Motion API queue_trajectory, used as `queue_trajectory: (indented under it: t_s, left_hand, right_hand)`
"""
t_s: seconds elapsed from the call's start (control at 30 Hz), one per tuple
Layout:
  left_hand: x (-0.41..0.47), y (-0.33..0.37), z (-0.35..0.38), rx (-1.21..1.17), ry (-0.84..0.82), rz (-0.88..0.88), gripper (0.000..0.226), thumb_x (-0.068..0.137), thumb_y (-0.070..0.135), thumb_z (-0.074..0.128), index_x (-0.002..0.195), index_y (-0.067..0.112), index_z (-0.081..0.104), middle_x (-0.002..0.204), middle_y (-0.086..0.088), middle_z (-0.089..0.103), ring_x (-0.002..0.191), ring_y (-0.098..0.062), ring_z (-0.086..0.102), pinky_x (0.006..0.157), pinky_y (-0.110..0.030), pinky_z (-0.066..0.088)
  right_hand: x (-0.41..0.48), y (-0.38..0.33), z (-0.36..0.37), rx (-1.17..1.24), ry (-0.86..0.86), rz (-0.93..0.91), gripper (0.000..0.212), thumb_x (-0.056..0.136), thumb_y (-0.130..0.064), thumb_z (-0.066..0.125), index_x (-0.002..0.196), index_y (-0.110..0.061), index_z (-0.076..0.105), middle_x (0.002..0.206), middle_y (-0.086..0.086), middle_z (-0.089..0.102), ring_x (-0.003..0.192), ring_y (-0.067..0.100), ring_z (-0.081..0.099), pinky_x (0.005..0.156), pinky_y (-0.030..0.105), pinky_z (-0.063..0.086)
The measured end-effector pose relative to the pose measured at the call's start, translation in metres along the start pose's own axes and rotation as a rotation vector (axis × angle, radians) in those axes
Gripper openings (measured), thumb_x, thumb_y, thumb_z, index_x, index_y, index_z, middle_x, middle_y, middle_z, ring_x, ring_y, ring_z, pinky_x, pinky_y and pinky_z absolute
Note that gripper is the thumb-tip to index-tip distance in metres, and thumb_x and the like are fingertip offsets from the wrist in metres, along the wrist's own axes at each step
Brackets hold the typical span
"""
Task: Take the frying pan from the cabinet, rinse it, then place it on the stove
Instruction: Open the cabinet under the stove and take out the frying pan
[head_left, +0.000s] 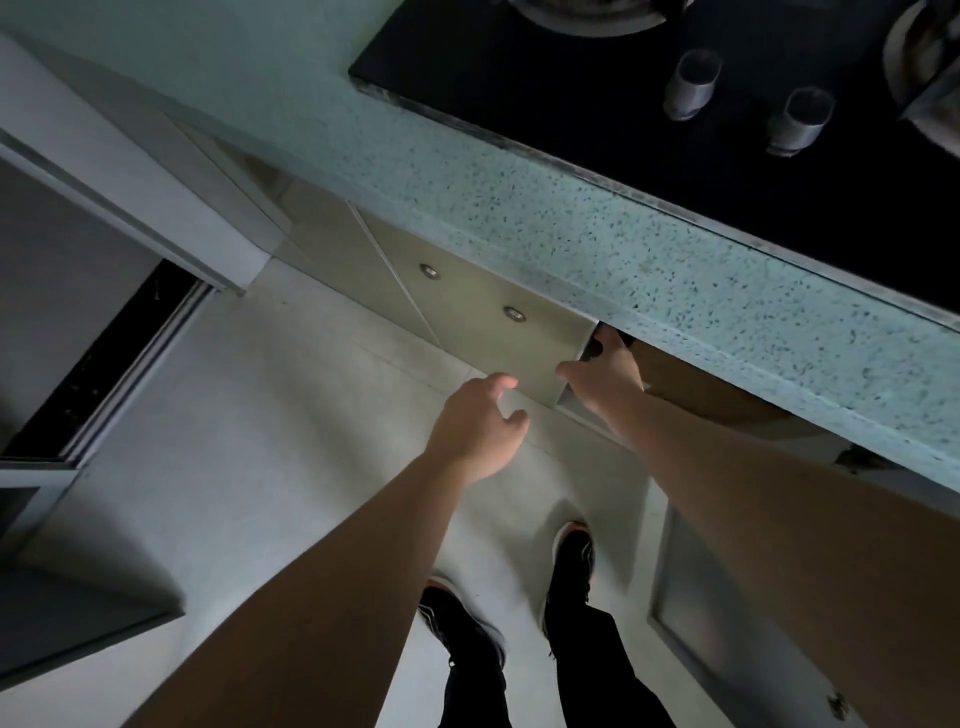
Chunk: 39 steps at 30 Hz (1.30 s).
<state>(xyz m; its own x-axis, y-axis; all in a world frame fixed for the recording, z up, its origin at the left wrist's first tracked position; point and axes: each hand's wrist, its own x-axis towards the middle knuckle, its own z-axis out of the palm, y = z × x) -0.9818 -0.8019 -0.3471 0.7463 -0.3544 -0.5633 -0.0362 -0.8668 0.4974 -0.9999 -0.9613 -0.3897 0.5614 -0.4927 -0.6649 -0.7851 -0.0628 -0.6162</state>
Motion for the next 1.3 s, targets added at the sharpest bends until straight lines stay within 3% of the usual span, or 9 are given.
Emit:
queue_trajectory:
  t_s: [0.1, 0.27, 0.43, 0.7, 0.87, 0.97, 1.03, 1.1, 1.3]
  left_hand:
    - [-0.002, -0.006, -0.001, -0.023, 0.006, -0.011, 0.045, 0.089, 0.028, 0.057, 0.133, 0.023, 0.052, 0.133, -0.005, 0.055, 0.122, -0.022, 0.052, 0.099, -0.027, 0.039]
    - [-0.005, -0.011, -0.008, -0.109, 0.057, -0.035, 0.038, 0.090, 0.029, 0.056, 0.128, 0.022, 0.056, 0.128, -0.002, 0.058, 0.118, -0.019, 0.054, 0.096, -0.025, 0.039]
    - [-0.012, -0.015, -0.022, -0.218, 0.071, -0.023, 0.035, 0.095, 0.035, 0.050, 0.125, 0.019, 0.059, 0.123, 0.001, 0.064, 0.109, -0.015, 0.059, 0.090, -0.024, 0.043]
    - [-0.026, -0.037, -0.040, -0.317, 0.136, -0.037, 0.034, 0.098, 0.033, 0.048, 0.125, 0.018, 0.063, 0.129, 0.002, 0.062, 0.115, -0.013, 0.058, 0.090, -0.017, 0.038]
    - [-0.032, -0.047, -0.051, -0.361, 0.154, -0.047, 0.037, 0.097, 0.033, 0.050, 0.126, 0.015, 0.063, 0.129, -0.001, 0.063, 0.117, -0.014, 0.058, 0.097, -0.023, 0.042]
    - [-0.035, -0.053, -0.057, -0.419, 0.162, -0.067, 0.036, 0.094, 0.035, 0.055, 0.120, 0.012, 0.067, 0.119, -0.003, 0.068, 0.109, -0.017, 0.063, 0.089, -0.024, 0.045]
    - [-0.036, -0.057, -0.058, -0.444, 0.188, -0.064, 0.028, 0.090, 0.036, 0.059, 0.086, 0.010, 0.068, 0.084, -0.011, 0.068, 0.077, -0.025, 0.062, 0.074, -0.031, 0.048]
    - [-0.039, -0.061, -0.062, -0.430, 0.215, -0.057, 0.037, 0.087, 0.034, 0.061, 0.062, 0.011, 0.045, 0.062, -0.011, 0.043, 0.055, -0.022, 0.039, 0.059, -0.031, 0.038]
    - [-0.041, -0.075, -0.074, -0.239, 0.274, -0.135, 0.030, 0.079, 0.040, 0.070, 0.073, 0.012, 0.063, 0.065, 0.007, 0.051, 0.061, -0.010, 0.048, 0.054, -0.022, 0.035]
  right_hand:
    - [0.000, -0.001, -0.004, 0.009, -0.005, 0.017, 0.072, 0.080, -0.019, 0.066, 0.145, -0.022, 0.034, 0.112, 0.010, 0.059, 0.068, 0.017, 0.053, 0.049, 0.023, 0.038]
    - [-0.013, 0.000, 0.003, -0.052, -0.003, -0.019, 0.060, 0.079, -0.009, 0.065, 0.135, -0.015, 0.045, 0.115, 0.012, 0.056, 0.088, 0.027, 0.058, 0.060, 0.026, 0.042]
    - [-0.033, 0.012, 0.019, -0.052, -0.046, -0.007, 0.050, 0.083, 0.006, 0.047, 0.125, -0.020, 0.057, 0.094, 0.006, 0.060, 0.064, 0.014, 0.054, 0.045, 0.019, 0.041]
    - [-0.078, 0.018, 0.047, -0.097, -0.050, -0.032, 0.056, 0.090, 0.010, 0.033, 0.128, -0.024, 0.057, 0.120, 0.001, 0.058, 0.102, 0.032, 0.064, 0.076, 0.040, 0.057]
    - [-0.090, 0.023, 0.072, -0.134, -0.090, -0.006, 0.060, 0.089, 0.009, 0.032, 0.130, -0.028, 0.056, 0.139, -0.001, 0.053, 0.053, 0.011, 0.046, 0.034, 0.014, 0.033]
    - [-0.096, 0.026, 0.087, -0.145, -0.104, 0.021, 0.058, 0.091, 0.005, 0.031, 0.132, -0.028, 0.055, 0.139, -0.003, 0.053, 0.045, 0.006, 0.039, 0.030, 0.012, 0.028]
    - [-0.101, 0.025, 0.097, -0.157, -0.108, 0.043, 0.056, 0.092, 0.003, 0.031, 0.132, -0.027, 0.056, 0.134, -0.001, 0.056, 0.047, 0.006, 0.040, 0.029, 0.010, 0.028]
    - [-0.105, 0.023, 0.107, -0.145, -0.113, 0.057, 0.054, 0.092, 0.003, 0.031, 0.128, -0.026, 0.058, 0.127, 0.002, 0.059, 0.048, 0.007, 0.040, 0.028, 0.009, 0.027]
    - [-0.118, 0.019, 0.137, -0.135, -0.177, 0.054, 0.051, 0.090, 0.006, 0.034, 0.127, -0.020, 0.057, 0.121, 0.002, 0.057, 0.048, 0.011, 0.043, 0.030, 0.013, 0.030]
